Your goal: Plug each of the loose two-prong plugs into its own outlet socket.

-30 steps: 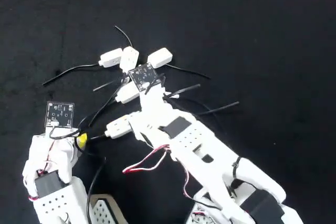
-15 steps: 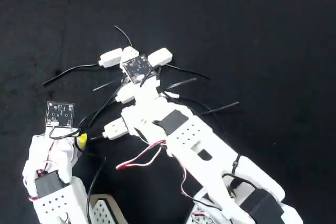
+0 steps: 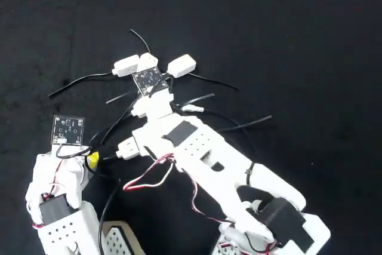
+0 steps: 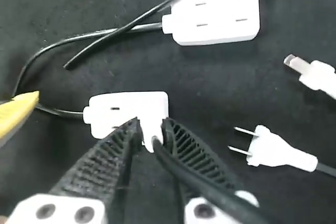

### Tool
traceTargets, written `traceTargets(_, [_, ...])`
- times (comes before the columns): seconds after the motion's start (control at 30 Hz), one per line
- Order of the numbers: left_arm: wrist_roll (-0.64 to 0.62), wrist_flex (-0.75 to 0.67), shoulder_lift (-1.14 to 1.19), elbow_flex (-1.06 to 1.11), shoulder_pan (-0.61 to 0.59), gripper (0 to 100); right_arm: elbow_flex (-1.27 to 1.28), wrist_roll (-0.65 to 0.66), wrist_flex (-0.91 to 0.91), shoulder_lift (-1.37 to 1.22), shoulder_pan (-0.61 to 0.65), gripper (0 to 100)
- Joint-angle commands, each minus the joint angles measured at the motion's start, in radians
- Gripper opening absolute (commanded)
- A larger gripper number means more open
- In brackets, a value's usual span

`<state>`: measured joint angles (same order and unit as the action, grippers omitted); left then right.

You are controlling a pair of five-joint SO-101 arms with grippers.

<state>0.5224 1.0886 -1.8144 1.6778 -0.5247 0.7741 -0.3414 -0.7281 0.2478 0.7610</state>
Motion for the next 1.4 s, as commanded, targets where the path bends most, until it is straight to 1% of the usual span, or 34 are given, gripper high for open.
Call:
traceTargets(0.0, [0.006,0.005,0.002,0.021,-0.010,34,-0.058,-0.011,-0.005,-0.008,0.015,1.1])
traceTargets(0.23, [0.006,0.005,0.002,0.021,-0.010,34,-0.039,-0.011,-0.005,-0.028,0.032,1.1])
traceTargets(0.37, [0.006,0.005,0.002,0.021,-0.010,34,-0.102,-0.011,-0.012,-0.151,0.094,1.1])
traceTargets(0.53, [0.006,0.005,0.002,0.021,-0.010,34,-0.226,-0.009,-0.115,-0.309,0.120,1.1])
traceTargets(0.7, [0.006,0.005,0.002,0.021,-0.010,34,-0.257,0.008,-0.152,-0.309,0.121,1.7])
traceTargets(0.73, [0.006,0.005,0.002,0.021,-0.010,34,-0.257,0.023,-0.153,-0.298,0.120,3.2])
traceTargets(0.8, [0.006,0.005,0.000,0.021,-0.010,34,-0.260,0.052,-0.187,-0.266,0.114,10.7])
traceTargets(0.93, [0.006,0.005,0.000,0.021,-0.010,34,-0.280,0.064,-0.311,-0.159,0.112,31.5])
traceTargets(0.97, [0.006,0.005,0.000,0.021,-0.010,34,-0.289,0.064,-0.351,-0.125,0.110,34.8])
traceTargets(1.03, [0.006,0.005,-0.002,0.021,-0.010,34,-0.311,0.069,-0.440,-0.053,0.109,36.9])
traceTargets(1.13, [0.011,0.003,-0.002,0.021,-0.010,34,-0.348,0.164,-0.617,0.061,0.107,34.4])
traceTargets(1.2, [0.011,0.003,-0.003,0.016,-0.008,34,-0.363,0.233,-0.741,0.119,0.060,30.8])
traceTargets(1.27, [0.012,0.003,-0.003,-0.008,0.005,34,-0.366,0.304,-0.821,0.157,-0.052,24.2])
traceTargets(1.37, [0.012,0.051,0.005,-0.067,0.087,34,-0.363,0.413,-0.855,0.173,-0.288,8.0])
